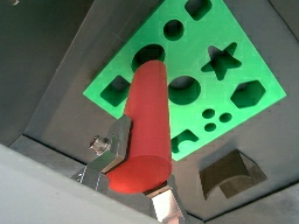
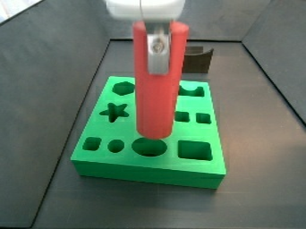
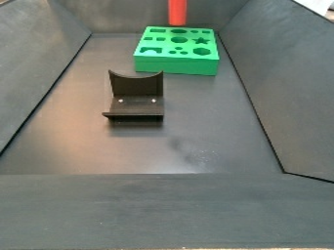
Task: Pick up the oval object. Move up. Place the oval object on the fixture. Regrasp the oval object. Move to above the board. Insert the oval object.
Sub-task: Insert the oval object.
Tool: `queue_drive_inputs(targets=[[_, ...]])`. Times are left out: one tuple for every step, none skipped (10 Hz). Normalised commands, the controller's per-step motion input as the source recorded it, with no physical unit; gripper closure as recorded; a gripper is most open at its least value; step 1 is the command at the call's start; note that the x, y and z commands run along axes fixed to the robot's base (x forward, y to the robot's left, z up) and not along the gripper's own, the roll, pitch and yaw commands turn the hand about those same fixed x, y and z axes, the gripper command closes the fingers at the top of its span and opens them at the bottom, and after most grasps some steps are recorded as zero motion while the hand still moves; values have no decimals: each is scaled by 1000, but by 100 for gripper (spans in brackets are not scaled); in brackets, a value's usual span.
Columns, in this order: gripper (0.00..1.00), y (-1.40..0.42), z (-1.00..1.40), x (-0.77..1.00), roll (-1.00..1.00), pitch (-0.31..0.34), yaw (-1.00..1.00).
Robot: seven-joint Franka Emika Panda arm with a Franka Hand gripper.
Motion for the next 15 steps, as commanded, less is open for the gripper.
queue_drive_inputs(targets=[[100, -174, -297, 0, 0, -37, -31], [100, -211, -231, 0, 0, -29, -9], [100, -163, -194, 0, 0, -13, -6], [100, -94, -163, 0, 0, 0, 0], [100, 0, -129, 0, 0, 0, 0], [100, 14, -174, 0, 33, 0, 0], [100, 26, -163, -51, 7, 0, 0], [100, 34, -146, -63, 1, 0, -3], [100, 3, -131, 0, 0, 0, -11], [100, 34, -214, 0, 0, -4, -29], [100, 97, -271, 0, 0, 0, -34], [100, 109, -234, 149, 0, 0, 0], [100, 120, -189, 149, 0, 0, 0], [100, 0, -283, 0, 0, -3, -20], [100, -63, -1000, 0, 71, -103, -189]])
